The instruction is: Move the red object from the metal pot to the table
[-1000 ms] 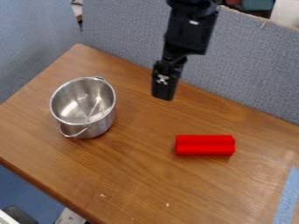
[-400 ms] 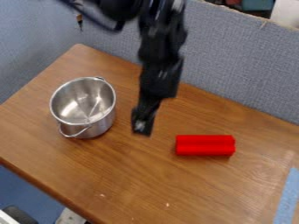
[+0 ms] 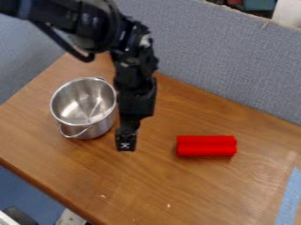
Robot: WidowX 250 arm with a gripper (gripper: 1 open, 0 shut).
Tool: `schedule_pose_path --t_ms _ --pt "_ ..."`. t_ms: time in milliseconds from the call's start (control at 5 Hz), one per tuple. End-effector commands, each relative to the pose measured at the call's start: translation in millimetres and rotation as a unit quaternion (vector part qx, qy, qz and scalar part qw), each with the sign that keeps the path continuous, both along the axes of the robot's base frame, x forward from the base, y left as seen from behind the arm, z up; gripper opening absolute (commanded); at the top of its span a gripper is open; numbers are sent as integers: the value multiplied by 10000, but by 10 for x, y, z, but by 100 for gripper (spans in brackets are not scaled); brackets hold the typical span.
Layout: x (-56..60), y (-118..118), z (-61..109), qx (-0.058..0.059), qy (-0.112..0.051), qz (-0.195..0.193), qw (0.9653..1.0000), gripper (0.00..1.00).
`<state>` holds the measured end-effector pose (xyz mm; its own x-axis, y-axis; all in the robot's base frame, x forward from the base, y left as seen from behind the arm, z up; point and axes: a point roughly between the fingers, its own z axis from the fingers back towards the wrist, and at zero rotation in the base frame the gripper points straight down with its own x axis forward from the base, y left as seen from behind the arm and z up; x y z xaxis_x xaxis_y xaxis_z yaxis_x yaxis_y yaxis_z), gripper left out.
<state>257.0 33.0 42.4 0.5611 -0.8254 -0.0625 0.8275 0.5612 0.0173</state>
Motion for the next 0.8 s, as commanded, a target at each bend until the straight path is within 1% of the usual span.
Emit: schedule_pose_path --t_ms 0,200,400,600 --pt "7 60 215 185 -450 762 9959 0" --pt "-62 70 307 91 -580 207 9981 100" --pt "-125 69 359 -12 -667 -176 9976 100" --pt "-61 75 289 -19 -708 504 9962 100"
